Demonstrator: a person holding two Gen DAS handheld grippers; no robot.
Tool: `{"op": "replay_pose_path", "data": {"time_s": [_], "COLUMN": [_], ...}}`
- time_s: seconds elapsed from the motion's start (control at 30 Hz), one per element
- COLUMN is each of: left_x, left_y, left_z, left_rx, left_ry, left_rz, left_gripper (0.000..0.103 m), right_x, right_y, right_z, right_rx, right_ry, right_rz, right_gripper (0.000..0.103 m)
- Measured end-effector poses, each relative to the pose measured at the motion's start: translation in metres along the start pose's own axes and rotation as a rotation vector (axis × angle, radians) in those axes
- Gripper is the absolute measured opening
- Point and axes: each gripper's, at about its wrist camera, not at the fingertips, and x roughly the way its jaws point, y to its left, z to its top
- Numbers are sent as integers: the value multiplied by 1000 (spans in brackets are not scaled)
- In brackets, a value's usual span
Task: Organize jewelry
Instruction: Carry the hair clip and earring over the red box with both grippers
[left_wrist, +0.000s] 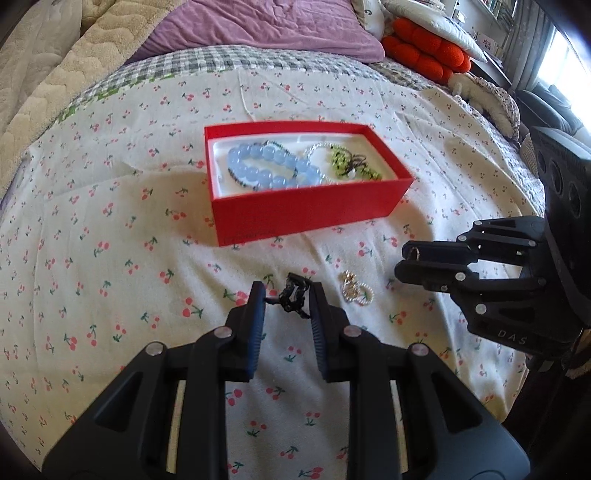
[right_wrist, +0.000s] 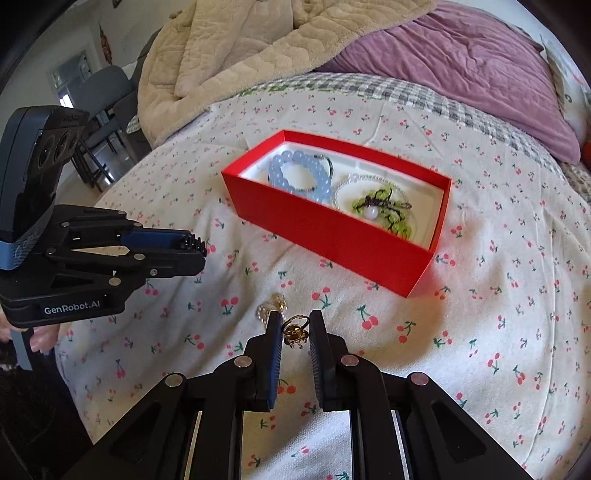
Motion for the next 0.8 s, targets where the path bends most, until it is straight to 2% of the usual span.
{"op": "replay_pose_path", "data": {"time_s": [0.47, 0.8], "left_x": [-18, 1], "left_y": [-12, -3], "left_z": [42, 69], "left_rx": [-22, -113], "left_ry": [-66, -91], "left_rz": [-10, -14], "left_gripper": [26, 26], "right_x": [-28, -26], "right_y": [-24, -61], "right_z": [40, 54], "right_rx": [124, 260], "right_ry": [-84, -91], "right_rz": [-39, -24], "right_gripper": [15, 15]}}
